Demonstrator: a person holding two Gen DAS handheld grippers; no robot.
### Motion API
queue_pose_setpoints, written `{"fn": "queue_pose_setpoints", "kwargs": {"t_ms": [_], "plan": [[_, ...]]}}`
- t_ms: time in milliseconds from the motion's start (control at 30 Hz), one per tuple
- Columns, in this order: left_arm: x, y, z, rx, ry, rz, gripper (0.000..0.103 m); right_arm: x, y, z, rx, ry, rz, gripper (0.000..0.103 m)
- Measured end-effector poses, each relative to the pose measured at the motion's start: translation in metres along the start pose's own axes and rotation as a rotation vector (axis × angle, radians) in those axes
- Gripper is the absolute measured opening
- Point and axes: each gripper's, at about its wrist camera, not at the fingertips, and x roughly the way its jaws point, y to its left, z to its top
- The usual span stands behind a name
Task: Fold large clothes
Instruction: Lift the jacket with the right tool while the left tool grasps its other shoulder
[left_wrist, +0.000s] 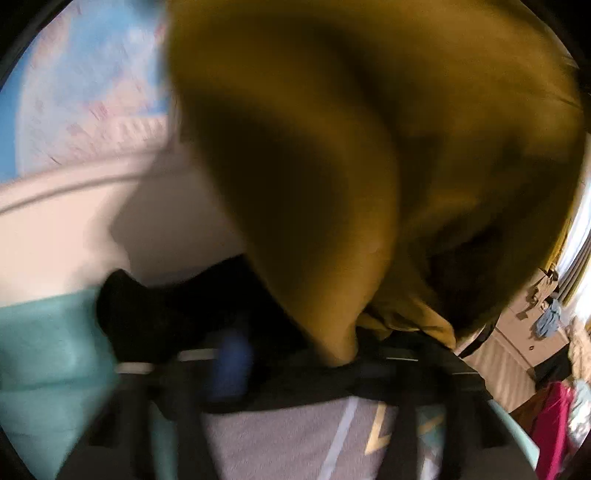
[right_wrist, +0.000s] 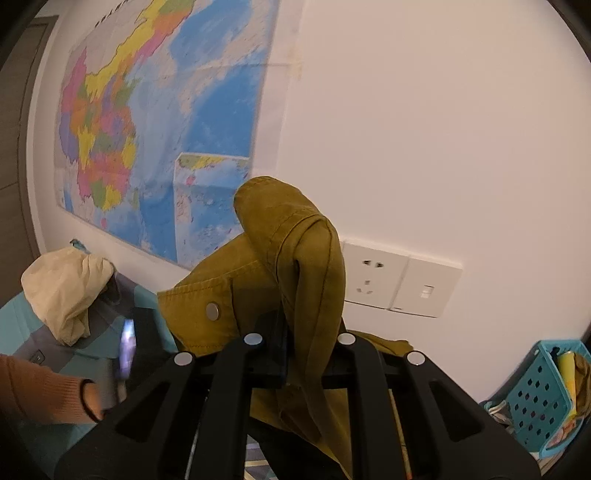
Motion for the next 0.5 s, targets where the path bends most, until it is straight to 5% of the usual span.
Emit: {"fn": "queue_pose_setpoints", "kwargs": {"t_ms": [33, 200, 500], "plan": [[0.008, 0.005, 0.003, -0.007, 0.034, 0.005, 0.002, -0.006, -0.005, -0.001, 0.008, -0.009, -0.008, 0.009], [-0.021, -0.001, 0.038, 0.045, -0.052, 0.012, 0.001, -0.050, -0.030, 0.008, 0.041, -0.081, -0.098, 0.007], [-0.162, -0.038, 0.133, 0.209, -0.386, 0.048, 0.000, -0.191, -0.042, 0.068, -0.037, -0.292, -0.240, 0.006]]}}
